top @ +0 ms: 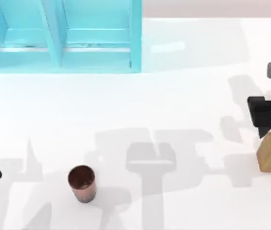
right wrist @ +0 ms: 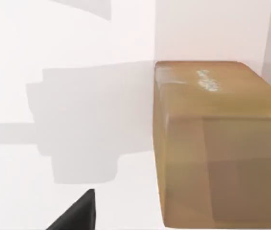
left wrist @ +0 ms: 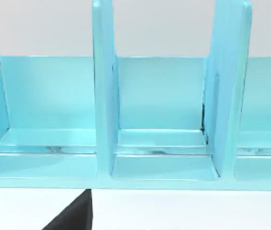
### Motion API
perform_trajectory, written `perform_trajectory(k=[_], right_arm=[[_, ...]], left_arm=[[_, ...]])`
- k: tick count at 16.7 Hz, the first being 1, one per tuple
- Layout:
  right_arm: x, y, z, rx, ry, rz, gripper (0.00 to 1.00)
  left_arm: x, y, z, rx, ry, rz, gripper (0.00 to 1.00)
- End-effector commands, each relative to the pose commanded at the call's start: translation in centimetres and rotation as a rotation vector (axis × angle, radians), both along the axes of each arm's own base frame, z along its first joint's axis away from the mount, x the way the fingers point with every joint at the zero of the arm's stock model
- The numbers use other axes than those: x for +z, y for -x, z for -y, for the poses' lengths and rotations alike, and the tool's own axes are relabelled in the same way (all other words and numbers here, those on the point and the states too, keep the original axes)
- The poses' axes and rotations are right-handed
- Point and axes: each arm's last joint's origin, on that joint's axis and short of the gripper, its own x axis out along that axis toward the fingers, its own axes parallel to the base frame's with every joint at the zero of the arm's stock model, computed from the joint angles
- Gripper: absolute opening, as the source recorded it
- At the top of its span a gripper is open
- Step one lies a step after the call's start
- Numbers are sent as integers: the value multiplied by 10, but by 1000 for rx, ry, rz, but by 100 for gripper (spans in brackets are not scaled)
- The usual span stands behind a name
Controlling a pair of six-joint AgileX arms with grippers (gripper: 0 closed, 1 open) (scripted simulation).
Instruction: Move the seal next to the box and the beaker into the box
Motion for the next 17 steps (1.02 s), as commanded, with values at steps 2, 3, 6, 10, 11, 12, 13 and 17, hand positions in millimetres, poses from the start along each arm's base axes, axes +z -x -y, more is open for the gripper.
perform_trajectory(k=[2,3,6,10,11,12,13,17], right_arm=[[20,-2,0,-3,1,-6,100],[31,-2,0,-5,1,-10,100],[66,1,2,-9,2,-8,100],[82,4,3,-11,0,1,100],[82,4,3,-11,0,1,100],[81,3,1,-7,0,-3,100],[81,3,1,-7,1,-3,100],[83,-7,-37,2,17,13,100]], left_arm=[[0,0,0,0,0,0,100],[0,0,0,0,0,0,100],[0,0,0,0,0,0,100],[0,0,0,0,0,0,100],[0,0,0,0,0,0,100],[0,0,0,0,0,0,100],[0,0,0,0,0,0,100],[0,0,0,0,0,0,100]])
